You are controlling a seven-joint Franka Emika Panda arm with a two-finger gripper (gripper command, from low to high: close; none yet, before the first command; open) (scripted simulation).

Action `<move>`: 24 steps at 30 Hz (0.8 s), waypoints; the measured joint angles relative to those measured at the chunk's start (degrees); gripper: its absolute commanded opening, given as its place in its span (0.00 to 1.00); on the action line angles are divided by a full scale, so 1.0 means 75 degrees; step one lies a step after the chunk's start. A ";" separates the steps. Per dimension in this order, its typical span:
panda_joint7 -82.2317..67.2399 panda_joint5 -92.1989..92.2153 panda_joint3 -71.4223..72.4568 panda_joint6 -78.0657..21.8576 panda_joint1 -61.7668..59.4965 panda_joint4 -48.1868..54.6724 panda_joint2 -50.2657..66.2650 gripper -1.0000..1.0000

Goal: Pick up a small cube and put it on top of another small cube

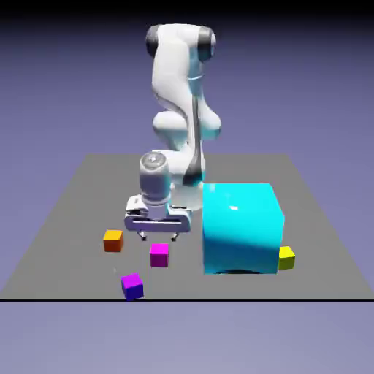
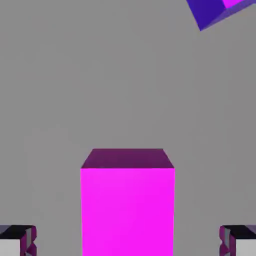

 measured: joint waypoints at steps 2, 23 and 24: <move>-0.0081 0.0116 0.0107 0.0515 -0.0086 0.0036 0.0553 0.50; 0.1387 -0.0026 -0.2101 -0.1505 -0.1577 0.0014 -0.1498 0.00; 0.1244 0.0174 -0.1967 -0.1220 -0.1684 -0.0015 -0.1221 0.00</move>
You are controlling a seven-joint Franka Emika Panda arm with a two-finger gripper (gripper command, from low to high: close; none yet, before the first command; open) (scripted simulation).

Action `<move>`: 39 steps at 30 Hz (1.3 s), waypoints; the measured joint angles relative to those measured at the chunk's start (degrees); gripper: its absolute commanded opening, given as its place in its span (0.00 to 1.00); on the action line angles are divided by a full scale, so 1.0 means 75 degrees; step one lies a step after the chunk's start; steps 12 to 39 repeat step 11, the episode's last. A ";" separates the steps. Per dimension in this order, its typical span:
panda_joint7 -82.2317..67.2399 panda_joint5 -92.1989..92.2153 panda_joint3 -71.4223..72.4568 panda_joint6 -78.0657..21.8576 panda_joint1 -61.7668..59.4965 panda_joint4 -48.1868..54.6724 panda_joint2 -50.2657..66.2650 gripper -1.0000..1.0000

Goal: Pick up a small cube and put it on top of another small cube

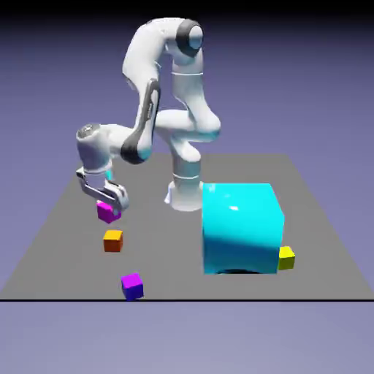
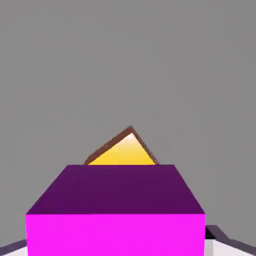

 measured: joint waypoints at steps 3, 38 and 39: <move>-0.0431 0.0599 0.0287 0.0854 -0.0163 -0.0087 0.0830 0.00; 0.0208 -0.0288 -0.0156 -0.0387 0.0095 0.0039 -0.0376 1.00; 0.0208 -0.0288 -0.0156 -0.0387 0.0095 0.0039 -0.0376 1.00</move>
